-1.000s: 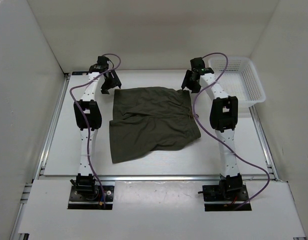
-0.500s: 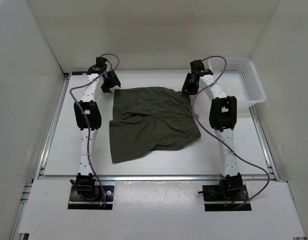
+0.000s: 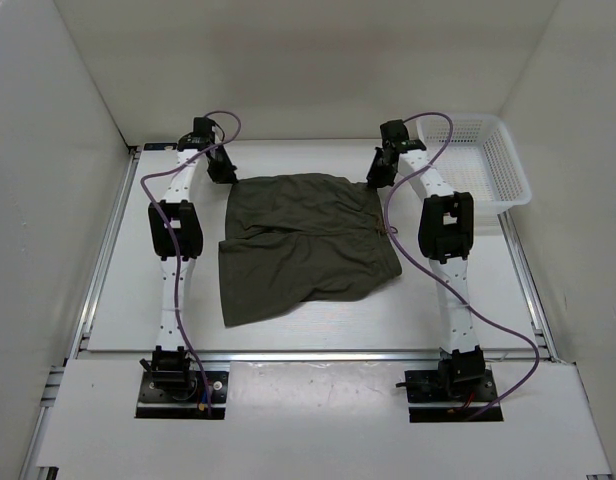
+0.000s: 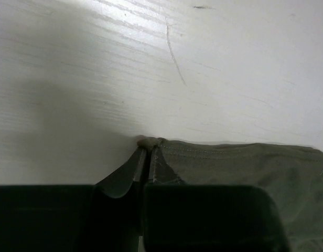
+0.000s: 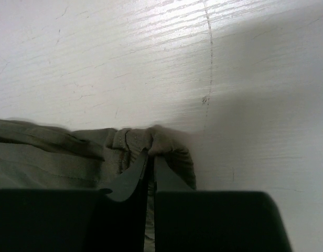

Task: Fold and stack the shorts
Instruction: Fold the shorts

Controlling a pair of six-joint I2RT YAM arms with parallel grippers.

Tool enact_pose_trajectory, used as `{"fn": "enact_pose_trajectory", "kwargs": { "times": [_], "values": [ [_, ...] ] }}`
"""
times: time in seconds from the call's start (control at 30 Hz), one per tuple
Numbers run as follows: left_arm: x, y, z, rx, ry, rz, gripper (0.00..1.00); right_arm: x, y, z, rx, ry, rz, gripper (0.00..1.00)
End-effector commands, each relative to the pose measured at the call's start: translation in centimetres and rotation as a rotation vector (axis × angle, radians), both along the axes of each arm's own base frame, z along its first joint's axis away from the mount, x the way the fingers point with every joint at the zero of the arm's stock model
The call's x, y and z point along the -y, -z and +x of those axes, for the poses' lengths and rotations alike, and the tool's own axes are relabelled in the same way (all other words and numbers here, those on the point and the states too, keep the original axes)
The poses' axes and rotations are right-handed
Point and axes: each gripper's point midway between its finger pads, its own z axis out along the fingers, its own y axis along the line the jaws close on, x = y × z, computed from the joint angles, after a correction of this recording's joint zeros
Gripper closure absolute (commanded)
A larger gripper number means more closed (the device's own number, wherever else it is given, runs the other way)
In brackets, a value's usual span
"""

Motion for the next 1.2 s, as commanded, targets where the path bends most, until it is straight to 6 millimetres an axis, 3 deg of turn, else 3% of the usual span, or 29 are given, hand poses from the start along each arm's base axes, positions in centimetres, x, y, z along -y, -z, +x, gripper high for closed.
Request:
{"fn": "enact_pose_trajectory", "kwargs": {
  "times": [0.0, 0.03, 0.2, 0.4, 0.43, 0.5, 0.6, 0.67, 0.7, 0.77, 0.83, 0.87, 0.9, 1.0, 1.03, 1.1, 1.13, 1.17],
  "values": [
    [0.1, -2.9, -0.9, 0.008, 0.009, 0.017, 0.89, 0.5, -4.0, 0.8, 0.088, 0.021, -0.008, 1.0],
    [-0.8, -4.8, -0.8, 0.039, -0.01, 0.026, 0.89, 0.5, -5.5, 0.9, 0.114, 0.021, -0.002, 1.0],
    [-1.9, -10.2, -0.6, 0.134, -0.027, 0.046, 0.89, 0.9, -8.2, 0.9, 0.167, 0.036, -0.008, 1.0],
    [-2.9, -14.0, -1.8, 0.177, -0.035, 0.045, 0.89, 1.1, -11.2, 0.3, 0.215, 0.029, -0.003, 1.0],
    [-2.9, -14.3, -2.0, 0.178, -0.035, 0.045, 0.89, 1.2, -10.6, 0.1, 0.2, 0.029, -0.006, 1.0],
    [-2.9, -15.6, -2.7, 0.19, -0.036, 0.044, 0.89, 1.2, -11.6, -0.1, 0.221, 0.021, -0.008, 1.0],
    [-3.0, -16.9, -3.8, 0.198, -0.029, 0.05, 0.89, 1.4, -13.2, -0.6, 0.25, 0.022, -0.001, 1.0],
    [-3.0, -17.4, -4.4, 0.2, -0.022, 0.055, 0.89, 1.4, -13.0, -1.4, 0.241, 0.008, -0.001, 1.0],
    [-3.0, -17.7, -4.8, 0.2, -0.021, 0.055, 0.89, 1.4, -14.2, -1.6, 0.266, 0.008, 0.005, 1.0],
    [-3.3, -18.6, -6.1, 0.199, -0.033, 0.07, 0.89, 1.5, -13.8, -2.6, 0.25, -0.005, 0.003, 1.0],
    [-3.3, -19.5, -7.5, 0.199, -0.033, 0.07, 0.89, 1.5, -15.4, -3.2, 0.288, -0.01, 0.018, 1.0],
    [-3.6, -19.9, -8.0, 0.201, -0.042, 0.082, 0.89, 1.7, -14.5, -4.1, 0.261, -0.011, 0.012, 1.0],
    [-3.8, -20.0, -8.5, 0.198, -0.049, 0.092, 0.89, 1.8, -15.7, -4.5, 0.286, -0.01, 0.018, 1.0],
    [-3.8, -20.1, -10.7, 0.176, -0.049, 0.092, 0.89, 1.7, -16.0, -6.2, 0.29, -0.019, 0.02, 1.0],
    [-3.3, -21.4, -11.5, 0.204, -0.039, 0.091, 0.89, 1.3, -16.0, -6.8, 0.296, -0.036, 0.015, 1.0],
    [-3.0, -20.1, -13.4, 0.157, -0.044, 0.093, 0.89, 1.7, -15.8, -8.3, 0.287, -0.044, 0.007, 1.0],
    [-2.7, -21.4, -14.3, 0.188, -0.049, 0.092, 0.89, 1.4, -15.6, -9.0, 0.281, -0.053, 0.007, 1.0],
    [-3.0, -20.0, -15.5, 0.148, -0.056, 0.107, 0.89, 1.7, -15.3, -10.1, 0.268, -0.053, 0.004, 1.0]
  ]
}}
